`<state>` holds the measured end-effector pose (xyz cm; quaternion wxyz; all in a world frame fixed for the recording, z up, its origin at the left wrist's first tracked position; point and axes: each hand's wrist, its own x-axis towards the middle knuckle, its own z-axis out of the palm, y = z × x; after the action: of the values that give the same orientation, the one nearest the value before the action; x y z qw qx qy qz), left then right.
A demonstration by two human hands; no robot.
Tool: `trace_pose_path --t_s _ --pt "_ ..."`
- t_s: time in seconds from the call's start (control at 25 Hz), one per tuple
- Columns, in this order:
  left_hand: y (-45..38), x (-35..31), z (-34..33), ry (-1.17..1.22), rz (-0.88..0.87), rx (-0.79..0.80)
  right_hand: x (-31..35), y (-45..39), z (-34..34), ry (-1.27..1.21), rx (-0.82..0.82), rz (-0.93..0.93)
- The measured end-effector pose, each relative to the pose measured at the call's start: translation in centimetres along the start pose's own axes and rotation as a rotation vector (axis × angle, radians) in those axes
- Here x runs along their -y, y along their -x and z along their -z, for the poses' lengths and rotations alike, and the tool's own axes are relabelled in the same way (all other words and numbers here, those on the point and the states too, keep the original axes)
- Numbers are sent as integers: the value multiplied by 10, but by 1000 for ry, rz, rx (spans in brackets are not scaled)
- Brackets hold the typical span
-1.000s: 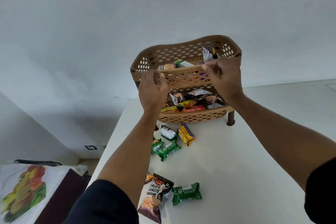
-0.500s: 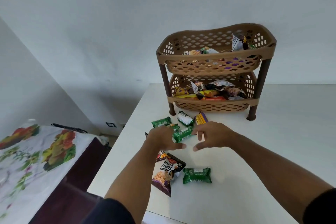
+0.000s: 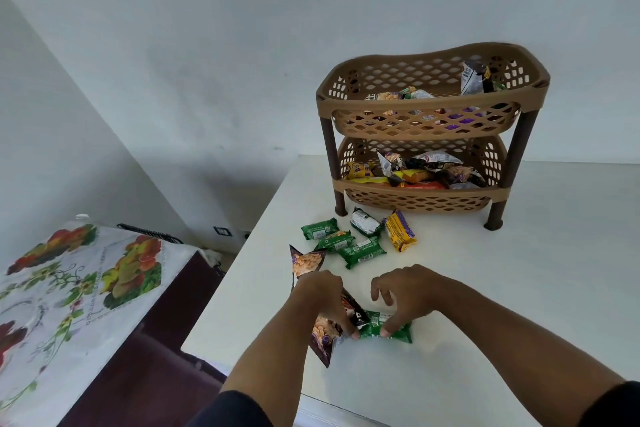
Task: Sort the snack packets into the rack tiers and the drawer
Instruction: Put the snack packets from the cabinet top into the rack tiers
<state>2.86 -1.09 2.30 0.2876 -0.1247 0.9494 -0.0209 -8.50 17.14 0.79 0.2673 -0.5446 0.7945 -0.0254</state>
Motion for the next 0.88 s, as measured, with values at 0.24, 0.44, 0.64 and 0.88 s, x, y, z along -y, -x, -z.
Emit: trace_pose_path --t_s 0.24,0.44,0.64,0.88 --pt "-5 -3 17 5 2 157 -8 -2 -5 56 21 22" --pt "-15 6 41 287 -23 298 -27 3 7 -118 -40 -15" --pt "-10 21 85 631 -117 230 -48 15 44 -280 -270 1" --pt "21 45 172 946 -273 -182 -47 43 127 -466 -825 236"
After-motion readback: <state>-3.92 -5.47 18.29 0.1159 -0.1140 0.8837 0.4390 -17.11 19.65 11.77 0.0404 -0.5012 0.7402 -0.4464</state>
